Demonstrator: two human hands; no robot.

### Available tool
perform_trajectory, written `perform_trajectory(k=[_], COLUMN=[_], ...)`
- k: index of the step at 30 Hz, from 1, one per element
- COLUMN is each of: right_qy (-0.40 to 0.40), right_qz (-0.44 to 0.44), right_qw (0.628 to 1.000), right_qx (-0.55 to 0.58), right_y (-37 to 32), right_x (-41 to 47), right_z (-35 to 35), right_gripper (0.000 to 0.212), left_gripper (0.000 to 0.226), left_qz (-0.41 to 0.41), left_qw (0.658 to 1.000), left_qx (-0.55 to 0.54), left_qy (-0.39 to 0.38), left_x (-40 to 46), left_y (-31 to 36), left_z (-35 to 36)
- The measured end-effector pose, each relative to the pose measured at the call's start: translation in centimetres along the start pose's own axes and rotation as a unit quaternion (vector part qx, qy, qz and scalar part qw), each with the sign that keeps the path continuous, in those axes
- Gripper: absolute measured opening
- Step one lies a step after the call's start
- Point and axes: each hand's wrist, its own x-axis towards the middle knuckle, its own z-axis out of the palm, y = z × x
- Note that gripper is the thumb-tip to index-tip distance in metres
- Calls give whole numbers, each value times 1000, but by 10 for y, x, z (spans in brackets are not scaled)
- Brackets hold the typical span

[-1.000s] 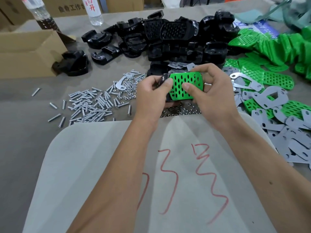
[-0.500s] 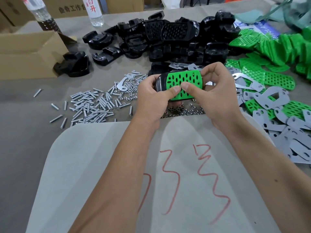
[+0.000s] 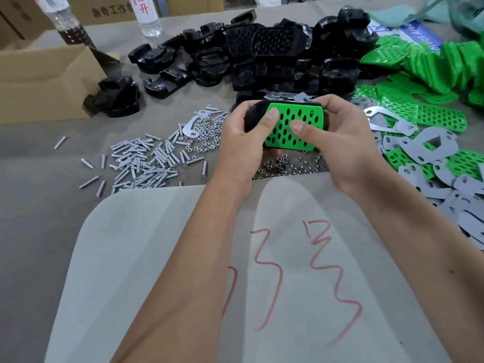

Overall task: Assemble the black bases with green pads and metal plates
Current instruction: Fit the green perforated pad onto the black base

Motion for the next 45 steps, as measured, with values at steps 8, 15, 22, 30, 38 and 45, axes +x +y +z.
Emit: perform_trajectory(k=[8, 15, 22, 30, 38, 45], right_qy=[-22, -40, -48, -58, -39, -74], right_qz=[61, 90, 93, 83, 66, 53], right_qw=[994, 992, 990, 991, 995, 989], right_qx=[83, 82, 94, 87, 68, 113], right_y=[-2, -2, -6, -8, -4, -7], right_x=[3, 1, 0, 1, 1, -2], right_z=[-8, -6, -3, -8, -6, -6], right_gripper=[39, 53, 55, 27, 32, 48], left_gripper=[6, 8, 17, 7, 26, 23], left_qz=[11, -27, -56, 1, -12, -43], left_qw=[1000, 999, 991, 999, 999, 995], left_qx=[9, -46, -116, -22, -42, -84], left_qy=[4, -1, -25, 41, -15, -20], left_x=[1, 1, 3, 5, 2, 2], left_y=[-3, -1, 2, -6, -4, -2], left_z=[2, -3, -5, 1, -5, -5])
